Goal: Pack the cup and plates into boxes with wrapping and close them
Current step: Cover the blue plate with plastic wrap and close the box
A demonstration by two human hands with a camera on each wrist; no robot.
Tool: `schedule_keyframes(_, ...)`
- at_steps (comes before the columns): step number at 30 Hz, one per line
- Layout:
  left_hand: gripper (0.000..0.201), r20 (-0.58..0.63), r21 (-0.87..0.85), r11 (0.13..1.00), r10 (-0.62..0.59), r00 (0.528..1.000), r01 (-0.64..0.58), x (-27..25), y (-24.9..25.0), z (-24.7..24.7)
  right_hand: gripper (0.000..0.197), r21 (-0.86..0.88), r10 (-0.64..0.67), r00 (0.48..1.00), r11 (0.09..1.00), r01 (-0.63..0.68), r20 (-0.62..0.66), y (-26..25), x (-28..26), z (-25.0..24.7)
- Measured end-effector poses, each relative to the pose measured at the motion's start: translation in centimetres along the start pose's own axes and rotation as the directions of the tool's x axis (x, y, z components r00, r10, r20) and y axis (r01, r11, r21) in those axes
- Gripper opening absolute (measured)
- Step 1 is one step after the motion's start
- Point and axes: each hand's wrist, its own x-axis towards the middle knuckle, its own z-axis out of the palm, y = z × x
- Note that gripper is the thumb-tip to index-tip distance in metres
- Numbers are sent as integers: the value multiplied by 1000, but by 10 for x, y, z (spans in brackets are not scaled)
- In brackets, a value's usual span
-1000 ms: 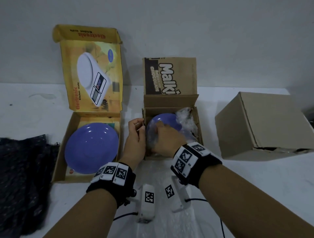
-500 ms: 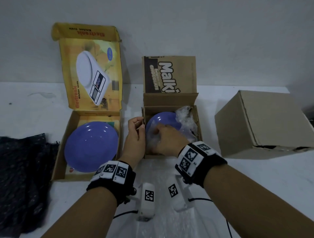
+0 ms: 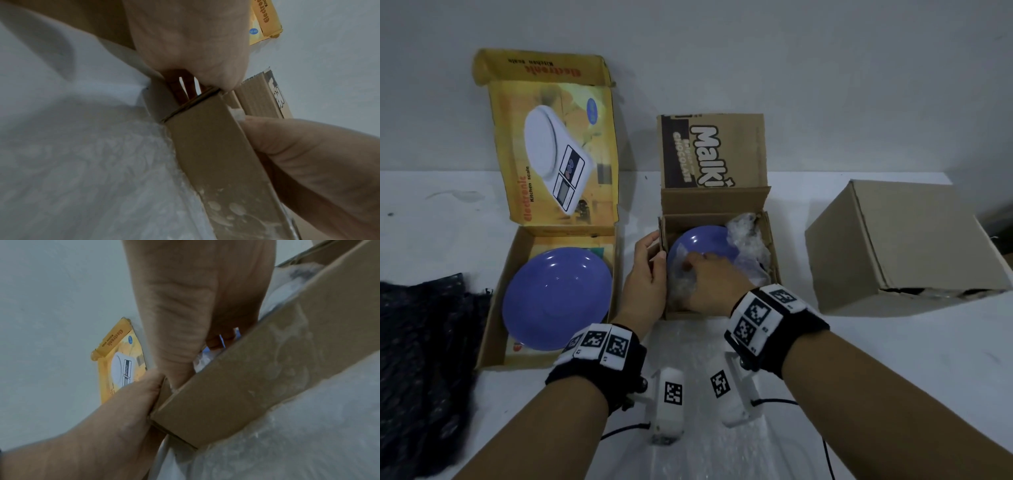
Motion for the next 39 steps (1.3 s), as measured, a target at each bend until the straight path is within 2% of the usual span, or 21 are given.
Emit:
schedule_keyframes(4, 32, 15, 15, 1000, 18, 1000, -19, -1, 6, -1, 63, 21, -91, 995, 996, 92, -48, 3, -12, -2)
schedule_keyframes(6, 34, 53, 7, 1000, -16, 998, 16, 0, 9, -3, 60, 49, -125, 981, 990, 133, -149, 9, -29, 0)
schedule_keyframes(7, 37, 83, -3, 999, -49, 995, 49, 2, 10, -5, 56, 44, -157, 951, 984, 175, -266, 14, -39, 2)
schedule_keyframes(9, 44, 157, -28, 993, -111, 981, 117, 3, 14, -9, 35, -4, -262, 830, 954, 299, -491, 23, -60, 11)
schedule_keyframes(10, 47, 191, -21, 991, -128, 973, 135, 3, 14, -11, 23, -43, -324, 778, 932, 359, -538, 29, -68, 18)
schedule_keyframes(11, 49, 219, 9, 990, -138, 966, 140, 1, 15, -12, 18, -65, -379, 765, 911, 406, -521, 35, -75, 26)
schedule_keyframes(12, 51, 237, 55, 990, -141, 961, 132, -2, 15, -12, 21, -54, -405, 800, 903, 427, -443, 39, -81, 34)
schedule_keyframes(14, 54, 245, 136, 985, -136, 960, 104, -8, 16, -10, 51, -64, -406, 889, 913, 402, -212, 48, -88, 52)
schedule_keyframes(15, 54, 240, 153, 983, -137, 961, 102, -9, 17, -9, 67, -110, -387, 914, 920, 376, -118, 53, -89, 58)
schedule_keyframes(16, 54, 239, 160, 982, -136, 961, 100, -11, 19, -9, 75, -150, -360, 930, 926, 346, -73, 55, -89, 63)
schedule_keyframes(17, 54, 242, 161, 982, -133, 961, 96, -11, 20, -8, 76, -166, -330, 941, 935, 314, -75, 55, -89, 64)
schedule_keyframes(19, 54, 248, 170, 982, -127, 960, 86, -9, 20, -8, 57, -174, -325, 935, 938, 299, -145, 55, -89, 63)
schedule_keyframes(22, 54, 249, 204, 976, -124, 961, 73, -8, 18, -7, 22, -119, -402, 891, 915, 385, -210, 53, -95, 54)
schedule_keyframes(24, 53, 242, 219, 973, -121, 963, 67, -8, 18, -7, 18, 19, -378, 900, 920, 391, -216, 51, -98, 43)
schedule_keyframes(26, 52, 236, 229, 972, -110, 965, 55, -6, 17, -6, 16, 90, -312, 896, 930, 356, -316, 51, -96, 27)
schedule_keyframes(29, 52, 226, 233, 971, -101, 969, 47, -4, 15, -5, 15, 211, -144, 804, 925, 317, -577, 53, -92, -1)
schedule_keyframes(30, 52, 219, 222, 974, -105, 970, 55, -3, 14, -5, 16, 291, -77, 791, 905, 311, -607, 52, -90, -10)
schedule_keyframes(34, 57, 240, 68, 989, -142, 960, 130, 8, 4, -4, 30, 578, 81, 812, 744, 336, -577, 47, -78, -32)
schedule_keyframes(36, 61, 237, 43, 981, -194, 952, 189, 20, -4, -3, 27, 582, 114, 780, 732, 353, -616, 43, -69, -37)
schedule_keyframes(39, 51, 144, 59, 983, -178, 973, 171, 20, 11, 5, 23, 409, 88, 673, 848, 336, -735, 35, -52, -40)
